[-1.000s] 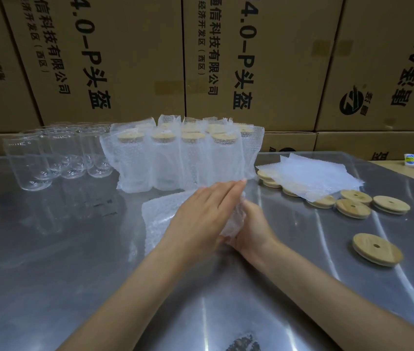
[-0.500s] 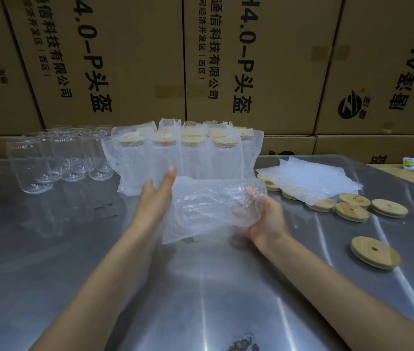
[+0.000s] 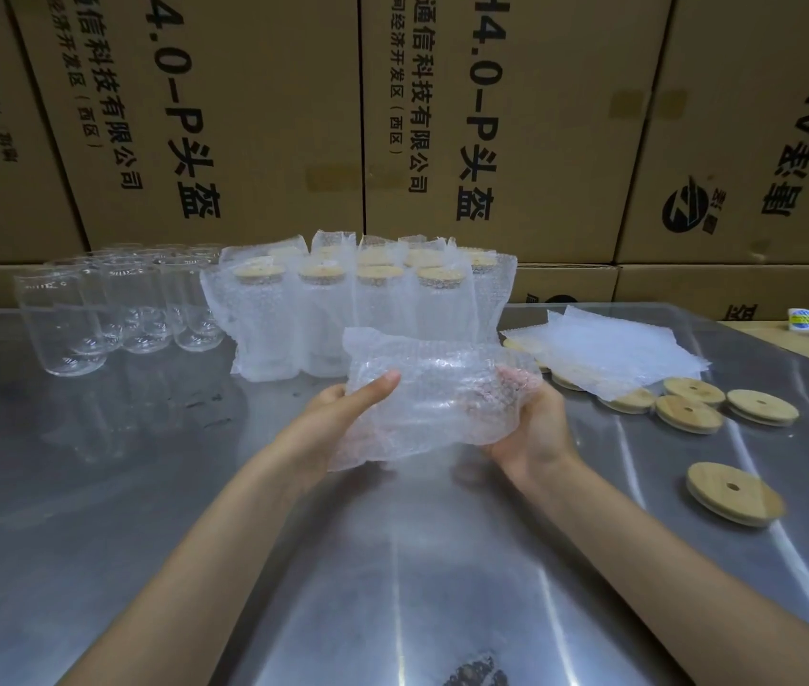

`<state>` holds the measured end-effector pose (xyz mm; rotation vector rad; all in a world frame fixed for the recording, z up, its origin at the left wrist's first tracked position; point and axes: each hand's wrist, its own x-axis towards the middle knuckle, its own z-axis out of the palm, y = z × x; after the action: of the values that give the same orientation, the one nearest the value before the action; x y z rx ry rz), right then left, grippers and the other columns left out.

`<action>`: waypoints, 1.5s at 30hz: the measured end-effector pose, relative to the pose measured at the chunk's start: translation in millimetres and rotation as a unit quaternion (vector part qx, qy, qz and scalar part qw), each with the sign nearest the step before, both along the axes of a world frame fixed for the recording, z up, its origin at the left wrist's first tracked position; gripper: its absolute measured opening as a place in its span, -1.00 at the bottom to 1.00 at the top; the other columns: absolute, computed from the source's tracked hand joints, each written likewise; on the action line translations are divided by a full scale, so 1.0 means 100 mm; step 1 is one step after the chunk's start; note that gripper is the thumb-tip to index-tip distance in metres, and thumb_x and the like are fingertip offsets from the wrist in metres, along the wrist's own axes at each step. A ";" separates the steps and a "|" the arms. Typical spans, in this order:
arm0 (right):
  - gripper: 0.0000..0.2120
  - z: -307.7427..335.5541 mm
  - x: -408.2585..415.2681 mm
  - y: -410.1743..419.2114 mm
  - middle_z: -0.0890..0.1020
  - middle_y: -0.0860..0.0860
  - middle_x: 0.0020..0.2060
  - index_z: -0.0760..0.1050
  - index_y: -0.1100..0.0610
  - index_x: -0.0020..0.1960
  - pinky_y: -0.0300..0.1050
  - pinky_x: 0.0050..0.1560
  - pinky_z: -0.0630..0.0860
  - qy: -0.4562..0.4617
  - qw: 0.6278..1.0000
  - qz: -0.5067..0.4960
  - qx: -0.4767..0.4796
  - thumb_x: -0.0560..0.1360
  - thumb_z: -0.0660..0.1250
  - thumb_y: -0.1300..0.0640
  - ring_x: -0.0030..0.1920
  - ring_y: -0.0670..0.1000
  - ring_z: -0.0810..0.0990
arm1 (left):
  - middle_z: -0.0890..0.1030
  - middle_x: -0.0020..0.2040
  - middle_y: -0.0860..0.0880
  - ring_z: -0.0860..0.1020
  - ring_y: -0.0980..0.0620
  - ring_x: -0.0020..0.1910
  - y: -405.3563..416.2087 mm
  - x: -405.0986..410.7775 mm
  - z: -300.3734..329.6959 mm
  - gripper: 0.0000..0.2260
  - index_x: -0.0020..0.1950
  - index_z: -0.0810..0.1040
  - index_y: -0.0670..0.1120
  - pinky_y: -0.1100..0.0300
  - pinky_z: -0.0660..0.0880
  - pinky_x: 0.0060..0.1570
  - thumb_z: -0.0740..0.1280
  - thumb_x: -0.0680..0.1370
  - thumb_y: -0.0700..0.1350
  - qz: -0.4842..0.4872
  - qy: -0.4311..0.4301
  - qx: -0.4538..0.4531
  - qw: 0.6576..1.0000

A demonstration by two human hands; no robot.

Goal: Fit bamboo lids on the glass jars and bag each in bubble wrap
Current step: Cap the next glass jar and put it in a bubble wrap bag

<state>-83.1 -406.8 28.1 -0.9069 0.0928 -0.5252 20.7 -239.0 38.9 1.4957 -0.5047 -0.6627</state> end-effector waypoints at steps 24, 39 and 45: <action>-0.24 -0.08 -0.04 0.37 0.49 0.15 0.36 0.36 0.15 0.44 0.14 0.41 0.34 0.037 0.960 0.243 -0.135 0.37 0.46 -0.18 0.37 0.15 0.45 | 0.62 0.16 -0.22 0.62 -0.20 0.11 -0.36 -0.46 -0.15 -0.33 0.32 0.41 -0.10 -0.16 0.55 0.12 0.55 0.26 -0.04 0.087 0.047 -0.256 0.962; -0.63 0.28 -0.14 -0.06 0.68 0.15 0.05 0.69 0.09 0.04 0.08 0.00 0.62 -0.063 0.998 -0.025 -0.001 0.55 0.23 -0.12 0.06 0.15 0.67 | 0.59 0.25 -0.06 0.57 -0.06 0.22 -0.42 -0.57 -0.31 -0.19 0.42 0.30 -0.02 -0.14 0.44 0.28 0.59 0.24 -0.03 -0.030 -0.045 -0.204 0.978; -0.45 0.38 -0.18 -0.04 0.61 0.20 0.19 0.52 0.18 0.29 0.23 0.28 0.47 -0.031 0.984 -0.120 -0.130 0.41 0.37 -0.11 0.20 0.19 0.60 | 0.62 0.21 -0.10 0.59 -0.09 0.21 -0.36 -0.46 -0.30 -0.31 0.36 0.44 -0.11 -0.03 0.46 0.26 0.57 0.27 -0.06 -0.122 -0.037 -0.153 0.980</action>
<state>-101.5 -410.7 65.9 -1.1413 0.0785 -0.8017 -25.5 -274.8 8.9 1.1802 -0.8195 -0.6862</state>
